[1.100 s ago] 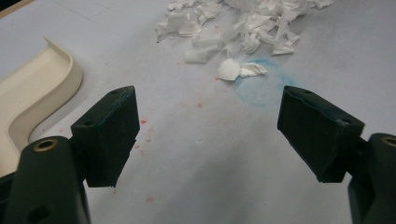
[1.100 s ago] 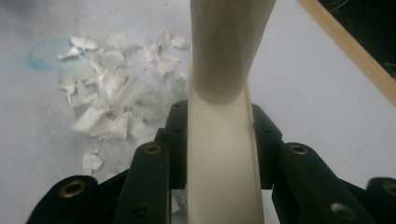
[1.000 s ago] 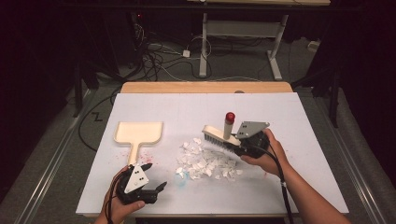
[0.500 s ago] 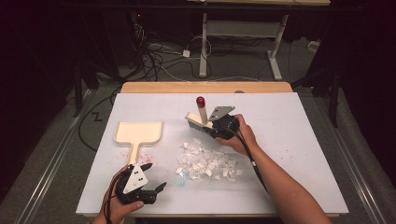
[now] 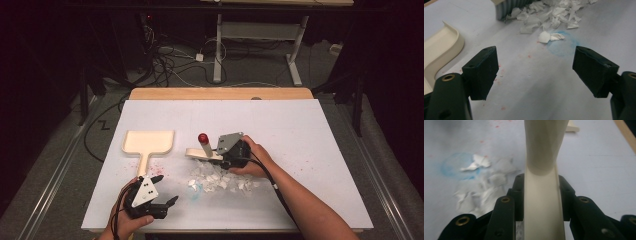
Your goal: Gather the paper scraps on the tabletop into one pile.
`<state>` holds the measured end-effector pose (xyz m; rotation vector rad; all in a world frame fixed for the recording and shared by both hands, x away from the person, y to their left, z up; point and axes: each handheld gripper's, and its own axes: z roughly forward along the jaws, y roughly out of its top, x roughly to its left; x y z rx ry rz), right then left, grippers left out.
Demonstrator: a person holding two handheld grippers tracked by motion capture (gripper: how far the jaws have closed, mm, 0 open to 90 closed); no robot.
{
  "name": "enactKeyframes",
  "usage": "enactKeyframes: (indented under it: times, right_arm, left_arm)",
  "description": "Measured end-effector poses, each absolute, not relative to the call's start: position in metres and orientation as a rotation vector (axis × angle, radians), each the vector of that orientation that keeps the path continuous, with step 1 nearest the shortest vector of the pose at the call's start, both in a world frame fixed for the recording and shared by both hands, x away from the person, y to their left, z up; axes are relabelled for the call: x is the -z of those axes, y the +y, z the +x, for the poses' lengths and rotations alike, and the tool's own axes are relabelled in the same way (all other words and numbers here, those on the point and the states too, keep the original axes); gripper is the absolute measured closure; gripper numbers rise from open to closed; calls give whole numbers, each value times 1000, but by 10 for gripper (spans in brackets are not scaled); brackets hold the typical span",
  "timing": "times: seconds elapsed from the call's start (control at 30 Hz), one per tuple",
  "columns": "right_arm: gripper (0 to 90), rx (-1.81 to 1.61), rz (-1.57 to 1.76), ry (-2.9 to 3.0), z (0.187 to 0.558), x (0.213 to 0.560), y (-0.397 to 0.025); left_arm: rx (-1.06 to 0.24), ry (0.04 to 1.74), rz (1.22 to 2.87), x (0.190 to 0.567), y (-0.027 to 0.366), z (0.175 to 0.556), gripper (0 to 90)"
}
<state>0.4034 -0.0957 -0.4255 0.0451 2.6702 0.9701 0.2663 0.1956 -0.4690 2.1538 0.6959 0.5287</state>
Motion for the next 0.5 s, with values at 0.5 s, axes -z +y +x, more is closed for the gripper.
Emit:
enactKeyframes:
  times: [0.5]
  right_arm:
    - [676,-1088,300,2441,384,385,-162]
  left_arm:
    - [-539,714,2157,469,198,263,202]
